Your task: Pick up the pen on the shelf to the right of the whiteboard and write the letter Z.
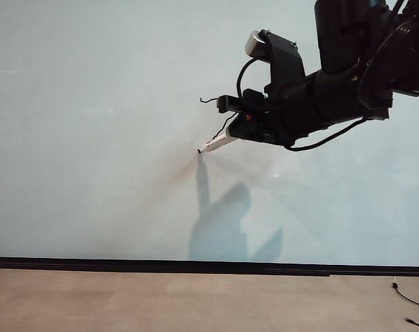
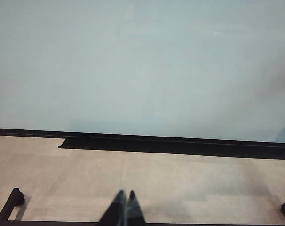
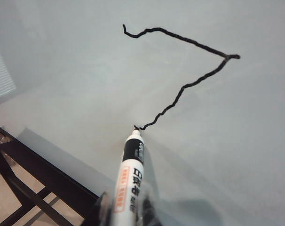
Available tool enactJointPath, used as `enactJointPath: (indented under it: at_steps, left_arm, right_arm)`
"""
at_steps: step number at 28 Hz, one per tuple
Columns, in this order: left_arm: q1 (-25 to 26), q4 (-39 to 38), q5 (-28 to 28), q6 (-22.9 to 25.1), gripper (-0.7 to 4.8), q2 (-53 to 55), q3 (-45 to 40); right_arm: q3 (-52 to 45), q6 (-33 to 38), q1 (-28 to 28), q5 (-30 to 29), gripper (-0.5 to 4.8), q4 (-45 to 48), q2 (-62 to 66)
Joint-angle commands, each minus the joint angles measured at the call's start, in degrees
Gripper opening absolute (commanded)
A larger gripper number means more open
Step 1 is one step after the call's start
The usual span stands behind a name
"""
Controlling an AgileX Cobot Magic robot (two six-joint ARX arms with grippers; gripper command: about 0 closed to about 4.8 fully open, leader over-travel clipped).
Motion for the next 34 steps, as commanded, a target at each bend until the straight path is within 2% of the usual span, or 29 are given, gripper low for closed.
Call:
enactJointPath:
  at_steps: [1,34]
  left_arm:
    - [0.0,0.63,0.02,0.24,-0.05,0.02,0.13]
    - [0.0,0.63,0.02,0.24,-0.05,0.02,0.13]
  right_arm:
    - [0.17,0.22,0.04,1.55,-0.06,0.74,-0.17]
    - [-3.58,0.2,-3.39,2.34,-0.06,2.47,-3.8]
